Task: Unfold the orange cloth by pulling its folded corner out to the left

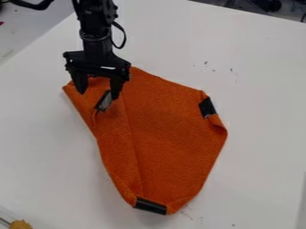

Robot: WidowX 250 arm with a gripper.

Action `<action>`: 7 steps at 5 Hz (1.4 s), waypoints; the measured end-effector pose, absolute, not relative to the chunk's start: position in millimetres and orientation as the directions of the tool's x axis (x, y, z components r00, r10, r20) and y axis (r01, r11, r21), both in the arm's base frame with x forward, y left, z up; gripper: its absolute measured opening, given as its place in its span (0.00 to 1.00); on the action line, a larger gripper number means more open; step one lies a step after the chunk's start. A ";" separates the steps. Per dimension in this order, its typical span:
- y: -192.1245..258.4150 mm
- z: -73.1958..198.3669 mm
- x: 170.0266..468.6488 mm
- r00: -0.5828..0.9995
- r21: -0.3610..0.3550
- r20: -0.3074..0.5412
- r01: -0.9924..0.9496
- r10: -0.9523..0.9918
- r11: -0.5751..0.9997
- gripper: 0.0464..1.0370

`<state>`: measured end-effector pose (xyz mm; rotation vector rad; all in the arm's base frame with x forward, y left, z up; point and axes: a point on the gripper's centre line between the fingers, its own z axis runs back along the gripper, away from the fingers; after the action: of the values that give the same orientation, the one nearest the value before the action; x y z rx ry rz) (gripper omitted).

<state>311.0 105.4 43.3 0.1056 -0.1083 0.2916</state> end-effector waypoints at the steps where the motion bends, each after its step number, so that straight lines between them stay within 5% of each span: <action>1: 105.0 35.6 310.4 0.956 0.076 0.104 -0.282 0.273 0.956 0.89; 3: 103.9 20.9 314.5 0.960 0.059 0.073 -0.274 0.270 0.960 0.34; 5: 102.8 10.6 319.8 0.966 0.044 0.056 -0.257 0.254 0.965 0.57; 6: 103.0 8.0 321.9 0.966 0.035 0.057 -0.255 0.253 0.966 0.46; 7: 103.5 8.8 323.3 0.966 0.028 0.053 -0.255 0.254 0.966 0.22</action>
<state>323.3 103.5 8.8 0.0349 -0.0490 0.2576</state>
